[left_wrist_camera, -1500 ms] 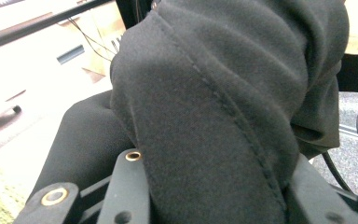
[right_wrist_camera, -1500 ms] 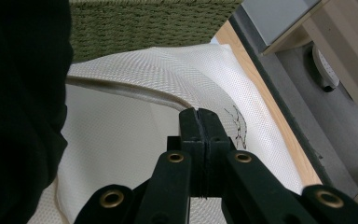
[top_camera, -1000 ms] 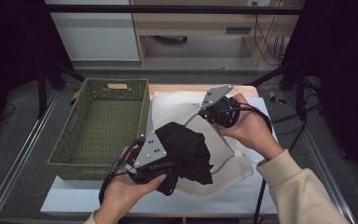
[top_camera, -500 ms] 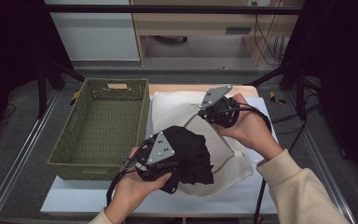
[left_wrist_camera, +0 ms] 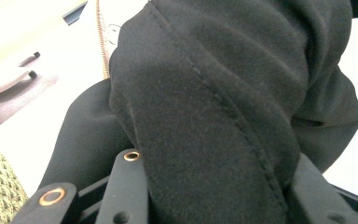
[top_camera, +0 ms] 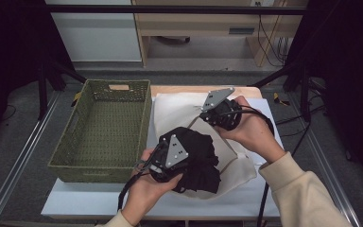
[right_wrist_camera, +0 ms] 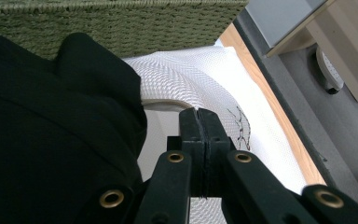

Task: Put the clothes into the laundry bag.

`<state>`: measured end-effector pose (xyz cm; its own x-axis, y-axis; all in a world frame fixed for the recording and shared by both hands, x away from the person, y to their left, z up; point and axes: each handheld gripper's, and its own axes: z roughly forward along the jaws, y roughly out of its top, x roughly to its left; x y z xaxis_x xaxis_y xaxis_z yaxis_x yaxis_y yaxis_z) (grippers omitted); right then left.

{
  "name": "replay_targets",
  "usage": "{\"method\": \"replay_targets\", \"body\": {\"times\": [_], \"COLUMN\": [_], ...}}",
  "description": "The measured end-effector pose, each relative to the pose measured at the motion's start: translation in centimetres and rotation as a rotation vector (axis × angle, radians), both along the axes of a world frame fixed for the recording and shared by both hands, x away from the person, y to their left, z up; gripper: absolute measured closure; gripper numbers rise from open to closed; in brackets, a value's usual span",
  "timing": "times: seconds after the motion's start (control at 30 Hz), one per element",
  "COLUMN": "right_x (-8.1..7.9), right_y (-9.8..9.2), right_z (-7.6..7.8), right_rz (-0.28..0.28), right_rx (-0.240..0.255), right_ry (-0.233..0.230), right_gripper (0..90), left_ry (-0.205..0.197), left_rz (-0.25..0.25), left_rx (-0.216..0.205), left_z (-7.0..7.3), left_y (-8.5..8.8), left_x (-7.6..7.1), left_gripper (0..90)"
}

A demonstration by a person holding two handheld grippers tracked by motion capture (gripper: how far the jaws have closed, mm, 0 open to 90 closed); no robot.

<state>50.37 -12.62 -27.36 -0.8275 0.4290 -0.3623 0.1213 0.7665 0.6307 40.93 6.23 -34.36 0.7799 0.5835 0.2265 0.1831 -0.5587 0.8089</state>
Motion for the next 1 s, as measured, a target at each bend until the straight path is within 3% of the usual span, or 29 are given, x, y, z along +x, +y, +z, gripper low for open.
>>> {"method": "replay_targets", "body": {"times": [0.27, 0.43, 0.63, 0.87, 1.0], "right_x": [0.0, 0.1, 0.0, 0.1, -0.1], "right_y": [-0.1, -0.1, -0.2, -0.2, -0.1], "right_z": [-0.2, -0.4, -0.4, -0.5, -0.5], "right_rz": [0.001, 0.002, 0.0, 0.004, 0.002], "right_rx": [0.001, 0.007, 0.004, 0.008, 0.008], "right_ry": [0.003, 0.008, 0.006, 0.012, 0.012], "right_gripper": [90.0, 90.0, 90.0, 90.0, 90.0], "left_ry": [0.007, -0.018, -0.006, 0.0, 0.005], "left_rz": [0.029, 0.051, 0.058, 0.061, 0.069], "left_rx": [-0.028, -0.016, -0.014, -0.017, -0.005], "left_z": [-1.3, -2.3, -3.3, -2.9, -3.4], "left_y": [-1.2, -1.9, -2.7, -2.9, -3.3], "left_x": [0.8, 0.7, 0.9, 0.7, 0.9], "left_gripper": [62.3, 62.2, 61.9, 61.7, 61.5]}}
